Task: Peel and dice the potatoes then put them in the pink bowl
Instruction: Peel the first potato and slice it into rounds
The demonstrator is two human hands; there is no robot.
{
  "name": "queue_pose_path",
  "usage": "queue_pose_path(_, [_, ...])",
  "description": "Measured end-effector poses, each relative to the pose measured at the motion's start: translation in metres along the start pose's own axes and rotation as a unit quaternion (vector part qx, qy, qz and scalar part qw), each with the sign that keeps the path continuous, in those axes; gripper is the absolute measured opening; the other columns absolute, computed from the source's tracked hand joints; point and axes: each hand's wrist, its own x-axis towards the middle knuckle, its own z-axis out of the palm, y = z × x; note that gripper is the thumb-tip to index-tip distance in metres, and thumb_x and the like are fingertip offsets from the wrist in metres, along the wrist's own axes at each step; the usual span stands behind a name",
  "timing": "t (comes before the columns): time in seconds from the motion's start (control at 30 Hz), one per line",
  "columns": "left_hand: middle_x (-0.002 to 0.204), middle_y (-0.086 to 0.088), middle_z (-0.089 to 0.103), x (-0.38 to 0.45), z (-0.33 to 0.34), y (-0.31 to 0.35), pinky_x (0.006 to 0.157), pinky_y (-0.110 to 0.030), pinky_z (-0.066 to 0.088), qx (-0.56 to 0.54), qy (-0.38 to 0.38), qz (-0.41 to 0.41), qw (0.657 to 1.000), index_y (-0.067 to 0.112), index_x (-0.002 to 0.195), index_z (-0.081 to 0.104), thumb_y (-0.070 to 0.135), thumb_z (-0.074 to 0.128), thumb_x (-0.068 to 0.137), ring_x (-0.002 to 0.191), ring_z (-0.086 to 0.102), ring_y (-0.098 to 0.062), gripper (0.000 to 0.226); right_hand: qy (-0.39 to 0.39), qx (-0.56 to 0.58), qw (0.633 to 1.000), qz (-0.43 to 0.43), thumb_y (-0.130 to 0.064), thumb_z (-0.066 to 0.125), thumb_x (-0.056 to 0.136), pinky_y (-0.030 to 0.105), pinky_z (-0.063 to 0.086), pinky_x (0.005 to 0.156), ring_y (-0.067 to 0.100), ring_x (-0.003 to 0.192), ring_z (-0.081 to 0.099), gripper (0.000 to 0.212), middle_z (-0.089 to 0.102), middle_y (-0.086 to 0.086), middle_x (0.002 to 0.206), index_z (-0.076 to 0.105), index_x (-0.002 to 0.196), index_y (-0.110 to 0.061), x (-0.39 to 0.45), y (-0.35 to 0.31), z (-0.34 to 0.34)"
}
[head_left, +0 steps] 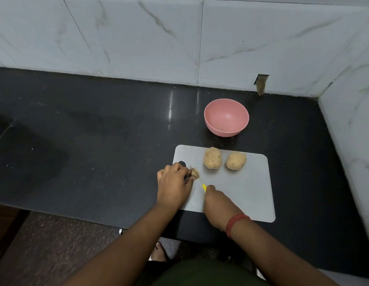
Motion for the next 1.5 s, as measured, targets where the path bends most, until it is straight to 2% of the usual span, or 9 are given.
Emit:
queue_pose_path(0.13, [0.100, 0.013, 0.058, 0.001, -0.001, 0.002, 0.091, -0.030, 0.025, 0.013, -0.006, -0.006, 1.000, 0.030, 0.102, 0.072, 0.041, 0.065, 0.091, 0.098, 0.050, -0.013, 0.018, -0.028, -0.011, 0.999, 0.015, -0.005, 0.035, 0.096, 0.030, 0.037, 0.065, 0.021, 0.072, 0.049, 0.019, 0.061, 0.013, 0.104, 0.042, 0.114, -0.006, -0.008, 0.008, 0.002])
queue_pose_path(0.43, [0.103, 0.014, 0.057, 0.002, -0.001, 0.004, 0.091, -0.030, 0.025, 0.029, -0.012, -0.001, 0.999, 0.030, 0.101, 0.071, 0.042, 0.063, 0.093, 0.098, 0.048, -0.012, 0.016, -0.039, -0.015, 0.999, 0.004, -0.003, 0.037, 0.094, 0.030, 0.037, 0.063, 0.012, 0.059, 0.041, 0.022, 0.050, 0.005, 0.082, 0.042, 0.115, -0.004, -0.005, 0.004, -0.006])
queue_pose_path(0.57, [0.102, 0.015, 0.058, 0.001, 0.000, 0.005, 0.092, -0.032, 0.028, 0.023, -0.008, -0.011, 1.000, 0.030, 0.100, 0.071, 0.041, 0.062, 0.093, 0.098, 0.048, -0.012, 0.016, -0.063, -0.026, 0.998, 0.015, -0.004, 0.037, 0.094, 0.031, 0.039, 0.066, 0.020, 0.073, 0.050, 0.024, 0.055, 0.009, 0.093, 0.041, 0.118, -0.006, -0.018, 0.016, 0.001])
queue_pose_path(0.67, [0.101, 0.015, 0.058, 0.000, 0.001, 0.006, 0.093, -0.034, 0.030, 0.017, -0.007, -0.019, 1.000, 0.030, 0.098, 0.071, 0.040, 0.063, 0.093, 0.098, 0.049, -0.013, 0.014, -0.062, -0.030, 0.998, 0.012, -0.005, 0.038, 0.095, 0.029, 0.040, 0.065, 0.017, 0.070, 0.050, 0.024, 0.047, 0.001, 0.079, 0.041, 0.119, -0.006, -0.028, 0.032, 0.005])
queue_pose_path(0.93, [0.103, 0.015, 0.054, -0.001, -0.009, 0.009, 0.093, -0.033, 0.030, 0.027, -0.028, -0.007, 0.999, 0.029, 0.093, 0.064, 0.044, 0.064, 0.090, 0.099, 0.049, -0.012, 0.015, 0.001, 0.005, 1.000, -0.012, -0.011, 0.034, 0.099, 0.021, 0.028, 0.046, 0.017, 0.063, 0.050, 0.007, 0.045, -0.004, 0.072, 0.036, 0.095, -0.015, -0.042, 0.041, -0.002])
queue_pose_path(1.13, [0.118, 0.013, 0.052, 0.000, -0.013, 0.010, 0.100, -0.038, 0.031, 0.054, -0.050, 0.042, 0.996, 0.031, 0.115, 0.058, 0.047, 0.059, 0.093, 0.108, 0.049, -0.015, 0.028, -0.012, 0.045, 0.999, 0.006, -0.010, 0.033, 0.099, 0.028, 0.039, 0.042, 0.017, 0.056, 0.047, 0.007, 0.047, 0.001, 0.075, 0.037, 0.097, -0.014, -0.043, 0.035, -0.008])
queue_pose_path(1.33, [0.093, 0.016, 0.048, 0.002, -0.020, -0.001, 0.099, -0.038, 0.032, 0.058, -0.079, 0.072, 0.993, 0.030, 0.081, 0.047, 0.048, 0.060, 0.093, 0.089, 0.046, -0.010, 0.025, -0.020, 0.082, 0.996, 0.014, -0.015, 0.032, 0.102, 0.027, 0.037, 0.041, 0.014, 0.057, 0.046, 0.009, 0.047, 0.000, 0.076, 0.040, 0.100, -0.013, -0.045, 0.034, -0.011])
queue_pose_path(1.4, [0.081, 0.016, 0.045, 0.000, -0.024, -0.003, 0.100, -0.037, 0.032, 0.030, -0.088, 0.077, 0.993, 0.030, 0.083, 0.044, 0.042, 0.063, 0.093, 0.080, 0.045, -0.006, 0.025, -0.025, 0.086, 0.996, 0.012, -0.019, 0.032, 0.103, 0.024, 0.036, 0.040, 0.013, 0.058, 0.047, 0.009, 0.049, 0.000, 0.078, 0.040, 0.101, -0.014, -0.045, 0.032, -0.015])
queue_pose_path(1.5, [0.089, 0.018, 0.051, -0.003, -0.028, -0.009, 0.095, -0.028, 0.035, -0.075, -0.071, 0.027, 0.994, 0.027, 0.097, 0.055, 0.033, 0.067, 0.093, 0.081, 0.047, 0.001, 0.014, -0.025, 0.094, 0.995, 0.006, -0.025, 0.031, 0.104, 0.024, 0.039, 0.041, 0.016, 0.064, 0.051, 0.017, 0.054, 0.003, 0.086, 0.043, 0.105, -0.012, -0.042, 0.026, -0.020])
